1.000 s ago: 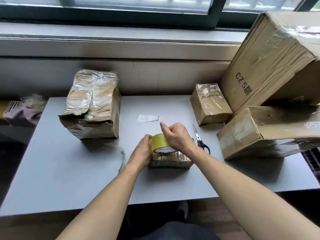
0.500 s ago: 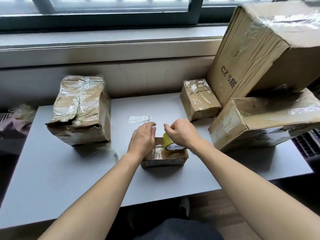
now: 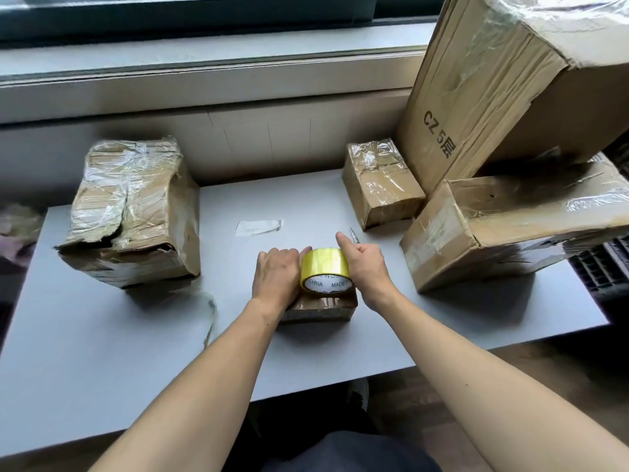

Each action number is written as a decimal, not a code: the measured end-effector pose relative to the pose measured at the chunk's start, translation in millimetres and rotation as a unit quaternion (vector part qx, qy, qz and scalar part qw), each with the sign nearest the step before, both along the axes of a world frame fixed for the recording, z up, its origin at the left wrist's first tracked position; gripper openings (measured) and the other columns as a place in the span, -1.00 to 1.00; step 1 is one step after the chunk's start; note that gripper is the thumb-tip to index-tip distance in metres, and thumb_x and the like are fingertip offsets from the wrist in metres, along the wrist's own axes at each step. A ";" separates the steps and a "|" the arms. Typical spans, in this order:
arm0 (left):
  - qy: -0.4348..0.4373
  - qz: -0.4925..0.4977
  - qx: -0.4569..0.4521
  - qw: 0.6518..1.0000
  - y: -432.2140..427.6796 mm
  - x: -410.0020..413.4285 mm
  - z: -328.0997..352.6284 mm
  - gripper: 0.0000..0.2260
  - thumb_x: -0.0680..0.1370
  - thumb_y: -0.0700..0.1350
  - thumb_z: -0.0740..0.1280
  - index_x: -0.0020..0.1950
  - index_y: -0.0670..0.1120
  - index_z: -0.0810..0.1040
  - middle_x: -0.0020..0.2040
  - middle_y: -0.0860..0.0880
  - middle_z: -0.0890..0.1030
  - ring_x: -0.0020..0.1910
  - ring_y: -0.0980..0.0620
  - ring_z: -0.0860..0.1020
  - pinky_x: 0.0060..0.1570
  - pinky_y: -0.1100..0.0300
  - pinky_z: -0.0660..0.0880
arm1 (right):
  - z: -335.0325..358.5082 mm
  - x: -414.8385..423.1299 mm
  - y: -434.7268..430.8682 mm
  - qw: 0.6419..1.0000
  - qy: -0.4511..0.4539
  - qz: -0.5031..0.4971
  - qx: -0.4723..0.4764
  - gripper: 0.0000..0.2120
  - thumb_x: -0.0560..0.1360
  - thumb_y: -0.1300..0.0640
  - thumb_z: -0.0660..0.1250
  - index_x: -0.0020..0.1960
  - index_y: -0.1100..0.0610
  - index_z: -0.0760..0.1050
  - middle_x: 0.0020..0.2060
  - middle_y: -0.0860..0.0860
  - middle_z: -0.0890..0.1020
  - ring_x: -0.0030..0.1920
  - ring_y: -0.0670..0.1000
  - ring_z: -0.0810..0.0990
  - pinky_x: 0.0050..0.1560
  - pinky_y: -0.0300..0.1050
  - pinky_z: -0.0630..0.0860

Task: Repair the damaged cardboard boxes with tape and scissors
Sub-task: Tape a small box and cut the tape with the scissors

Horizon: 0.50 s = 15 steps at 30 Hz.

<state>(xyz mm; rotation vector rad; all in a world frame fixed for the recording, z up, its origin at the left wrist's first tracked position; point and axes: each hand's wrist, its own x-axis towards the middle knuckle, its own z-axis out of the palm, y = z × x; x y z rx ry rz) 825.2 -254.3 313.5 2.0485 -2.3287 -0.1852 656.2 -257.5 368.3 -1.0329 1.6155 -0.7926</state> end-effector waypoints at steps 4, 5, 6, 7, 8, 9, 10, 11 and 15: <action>0.004 0.038 0.000 0.999 15.3 24.3 -2.8 -0.38 0.52 0.10 -0.27 0.09 0.00 0.56 -0.16 -0.02 0.56 -0.16 -0.11 0.36 -0.17 0.06 0.00 | 2.8 20.9 3.0 0.997 -0.009 0.074 -0.010 -0.42 0.61 -0.07 0.31 -0.49 0.01 0.14 -0.56 -0.11 0.17 -0.53 -0.08 0.14 -0.47 -0.16 0.08; -0.009 0.047 0.006 0.999 19.7 31.7 -1.8 -0.41 0.53 0.10 -0.25 0.10 0.01 0.55 -0.15 -0.01 0.55 -0.15 -0.11 0.40 -0.17 0.07 0.00 | 0.6 28.7 4.9 0.996 -0.014 0.083 -0.005 -0.43 0.61 -0.08 0.31 -0.48 0.00 0.15 -0.56 -0.11 0.17 -0.52 -0.07 0.15 -0.47 -0.14 0.08; -0.024 0.057 0.015 0.998 23.7 38.0 -2.5 -0.47 0.54 0.09 -0.21 0.10 0.03 0.54 -0.15 0.01 0.55 -0.13 -0.10 0.43 -0.17 0.07 0.01 | -1.4 36.1 6.9 0.996 -0.019 0.086 0.002 -0.44 0.61 -0.07 0.30 -0.47 0.00 0.14 -0.54 -0.09 0.17 -0.51 -0.06 0.15 -0.46 -0.13 0.09; -0.032 0.068 0.022 0.997 26.8 41.8 -0.1 -0.52 0.55 0.07 -0.17 0.10 0.05 0.53 -0.14 0.02 0.55 -0.11 -0.09 0.45 -0.17 0.06 0.02 | -2.7 42.2 8.0 0.996 -0.023 0.088 0.007 -0.45 0.61 -0.05 0.30 -0.47 0.00 0.14 -0.54 -0.09 0.17 -0.51 -0.06 0.15 -0.45 -0.13 0.08; -0.035 0.075 0.025 0.996 27.8 42.8 -0.1 -0.54 0.55 0.05 -0.16 0.08 0.04 0.52 -0.13 0.02 0.56 -0.09 -0.09 0.46 -0.17 0.05 0.05 | -1.5 46.2 8.3 0.996 -0.024 0.090 0.007 -0.45 0.61 -0.02 0.29 -0.47 0.00 0.13 -0.54 -0.08 0.16 -0.51 -0.06 0.14 -0.45 -0.12 0.07; -0.031 0.081 0.023 0.996 27.2 41.4 0.2 -0.55 0.56 0.04 -0.15 0.05 0.02 0.52 -0.12 0.00 0.57 -0.08 -0.11 0.48 -0.15 0.04 0.09 | 1.1 48.1 7.5 0.995 -0.016 0.097 0.003 -0.45 0.61 0.02 0.28 -0.48 0.00 0.11 -0.55 -0.09 0.15 -0.52 -0.06 0.12 -0.45 -0.12 0.06; -0.018 0.085 0.017 0.996 26.3 39.5 -0.8 -0.57 0.57 0.03 -0.12 -0.01 -0.03 0.53 -0.14 -0.05 0.59 -0.08 -0.16 0.49 -0.12 0.02 0.16 | 5.4 48.2 5.6 0.994 0.006 0.110 -0.007 -0.45 0.60 0.04 0.27 -0.48 0.01 0.10 -0.56 -0.09 0.13 -0.53 -0.06 0.10 -0.46 -0.12 0.05; 0.002 0.091 0.010 0.996 25.9 37.5 -1.3 -0.57 0.60 0.05 -0.09 -0.10 -0.08 0.53 -0.19 -0.10 0.60 -0.11 -0.20 0.50 -0.10 0.00 0.23 | 10.7 47.0 2.7 0.990 0.043 0.131 -0.023 -0.45 0.59 0.05 0.26 -0.50 0.02 0.09 -0.57 -0.10 0.12 -0.53 -0.06 0.09 -0.48 -0.12 0.06; 0.020 0.106 -0.049 0.993 25.8 35.8 -6.3 -0.49 0.62 0.15 0.01 -0.35 -0.11 0.48 -0.42 -0.12 0.54 -0.34 -0.21 0.51 -0.21 0.01 0.35 | 31.2 30.2 -12.1 0.950 0.210 0.223 -0.059 -0.46 0.56 -0.01 0.21 -0.50 0.08 0.08 -0.61 -0.04 0.11 -0.54 -0.01 0.11 -0.47 -0.07 0.11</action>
